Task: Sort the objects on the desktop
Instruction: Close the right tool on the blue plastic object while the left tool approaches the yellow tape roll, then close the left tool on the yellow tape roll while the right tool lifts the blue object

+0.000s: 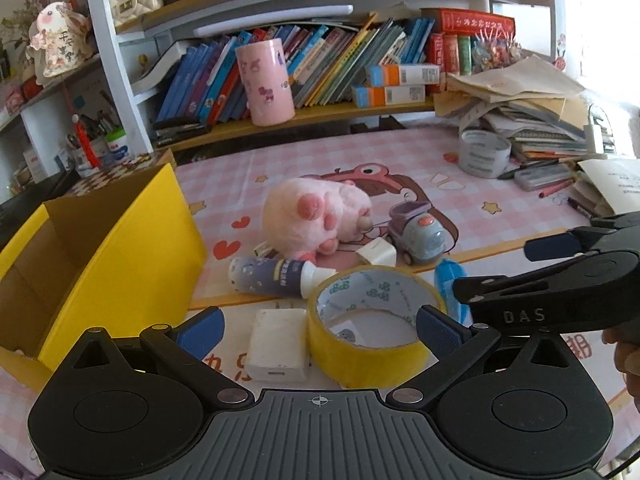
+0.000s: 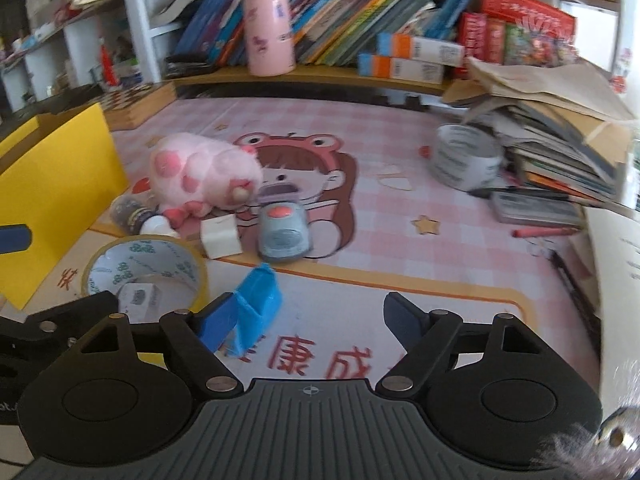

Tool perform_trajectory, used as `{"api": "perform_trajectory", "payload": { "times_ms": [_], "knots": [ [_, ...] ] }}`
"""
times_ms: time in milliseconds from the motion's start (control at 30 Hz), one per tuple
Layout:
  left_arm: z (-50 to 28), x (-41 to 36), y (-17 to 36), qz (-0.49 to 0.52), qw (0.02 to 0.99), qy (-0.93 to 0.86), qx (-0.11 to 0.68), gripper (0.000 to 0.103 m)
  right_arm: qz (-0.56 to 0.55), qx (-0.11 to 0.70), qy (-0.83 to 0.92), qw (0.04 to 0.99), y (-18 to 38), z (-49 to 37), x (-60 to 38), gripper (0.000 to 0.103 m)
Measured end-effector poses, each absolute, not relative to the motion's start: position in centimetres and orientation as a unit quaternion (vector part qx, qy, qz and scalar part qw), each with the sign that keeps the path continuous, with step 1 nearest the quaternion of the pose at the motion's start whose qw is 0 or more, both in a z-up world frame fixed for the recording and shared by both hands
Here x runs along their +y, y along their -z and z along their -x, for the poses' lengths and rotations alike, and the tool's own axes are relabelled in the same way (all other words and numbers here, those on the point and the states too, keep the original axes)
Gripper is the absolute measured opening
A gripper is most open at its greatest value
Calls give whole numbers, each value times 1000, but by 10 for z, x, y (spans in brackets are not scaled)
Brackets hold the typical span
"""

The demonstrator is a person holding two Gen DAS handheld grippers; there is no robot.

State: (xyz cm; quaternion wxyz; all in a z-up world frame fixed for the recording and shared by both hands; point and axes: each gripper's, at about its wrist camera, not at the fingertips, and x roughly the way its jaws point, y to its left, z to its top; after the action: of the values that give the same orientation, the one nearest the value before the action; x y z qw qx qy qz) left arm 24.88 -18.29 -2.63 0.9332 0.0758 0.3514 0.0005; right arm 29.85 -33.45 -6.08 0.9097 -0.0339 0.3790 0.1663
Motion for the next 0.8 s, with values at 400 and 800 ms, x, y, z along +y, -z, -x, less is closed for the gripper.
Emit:
{"api": "perform_trajectory", "payload": {
  "times_ms": [400, 800],
  "knots": [
    [-244, -183, 27, -73, 927, 17, 367, 103, 11, 403, -191, 895, 73, -317, -313, 54],
    [-273, -201, 43, -96, 922, 28, 374, 103, 0, 416, -184, 891, 77, -323, -342, 33]
  ]
}}
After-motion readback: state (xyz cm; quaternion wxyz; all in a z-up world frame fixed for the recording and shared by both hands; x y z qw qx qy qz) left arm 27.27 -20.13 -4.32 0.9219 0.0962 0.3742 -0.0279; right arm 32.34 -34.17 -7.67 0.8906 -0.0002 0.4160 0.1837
